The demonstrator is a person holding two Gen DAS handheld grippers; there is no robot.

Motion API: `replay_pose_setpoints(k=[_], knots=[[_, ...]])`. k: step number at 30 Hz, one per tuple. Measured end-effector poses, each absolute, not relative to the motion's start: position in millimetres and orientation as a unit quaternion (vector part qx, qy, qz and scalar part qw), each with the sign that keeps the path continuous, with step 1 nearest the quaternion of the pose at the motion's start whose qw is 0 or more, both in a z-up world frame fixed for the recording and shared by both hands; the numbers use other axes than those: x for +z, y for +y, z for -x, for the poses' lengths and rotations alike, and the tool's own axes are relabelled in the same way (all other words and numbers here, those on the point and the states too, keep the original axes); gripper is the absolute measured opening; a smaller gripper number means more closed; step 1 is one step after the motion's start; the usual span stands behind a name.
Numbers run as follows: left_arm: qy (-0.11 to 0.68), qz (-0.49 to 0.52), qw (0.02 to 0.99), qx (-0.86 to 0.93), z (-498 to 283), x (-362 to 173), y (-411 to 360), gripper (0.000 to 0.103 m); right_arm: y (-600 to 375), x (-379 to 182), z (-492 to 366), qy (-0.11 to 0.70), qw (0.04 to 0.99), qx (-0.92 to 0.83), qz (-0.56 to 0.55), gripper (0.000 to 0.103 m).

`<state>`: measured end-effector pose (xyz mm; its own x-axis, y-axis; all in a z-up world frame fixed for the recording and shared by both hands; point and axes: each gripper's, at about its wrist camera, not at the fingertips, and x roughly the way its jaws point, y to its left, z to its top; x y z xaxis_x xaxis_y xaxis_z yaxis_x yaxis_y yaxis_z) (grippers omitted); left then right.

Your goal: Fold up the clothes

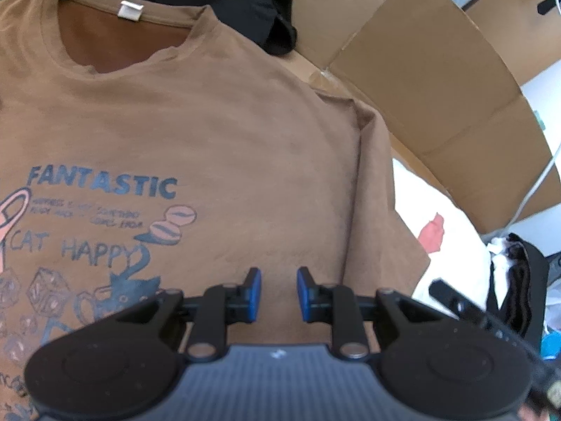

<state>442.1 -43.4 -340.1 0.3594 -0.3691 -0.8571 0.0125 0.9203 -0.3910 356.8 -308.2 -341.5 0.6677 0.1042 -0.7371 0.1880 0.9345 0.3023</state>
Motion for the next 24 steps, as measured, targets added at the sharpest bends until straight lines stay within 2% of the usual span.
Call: replay_pose_setpoints(k=[6,9,11,14,24], knots=[[0.556,0.155,0.808,-0.12,-440.2,-342.8,-44.2,0.024,-325.8,-357.7,-382.4,0.401,0.896,-0.049,-0.186,0.044],[0.556,0.157,0.807,-0.12,-439.2,-342.7,-42.2,0.024,-327.8,-364.9,-390.2,0.407,0.892,-0.041,-0.193,0.037],[0.556,0.16,0.807,-0.117,-438.4,-341.0,-39.4,0.024,-325.7,-366.7,-394.4,0.415,0.89,-0.036,-0.187,0.022],[0.552,0.162,0.81,-0.113,-437.1,-336.6,-34.7,0.025,-327.3,-359.3,-390.8,0.414,0.889,-0.038,-0.195,0.004],[0.527,0.193,0.821,-0.104,-432.9,-311.0,-7.4,0.025,-285.1,-292.5,-390.3,0.371,0.909,0.01,-0.187,0.004]])
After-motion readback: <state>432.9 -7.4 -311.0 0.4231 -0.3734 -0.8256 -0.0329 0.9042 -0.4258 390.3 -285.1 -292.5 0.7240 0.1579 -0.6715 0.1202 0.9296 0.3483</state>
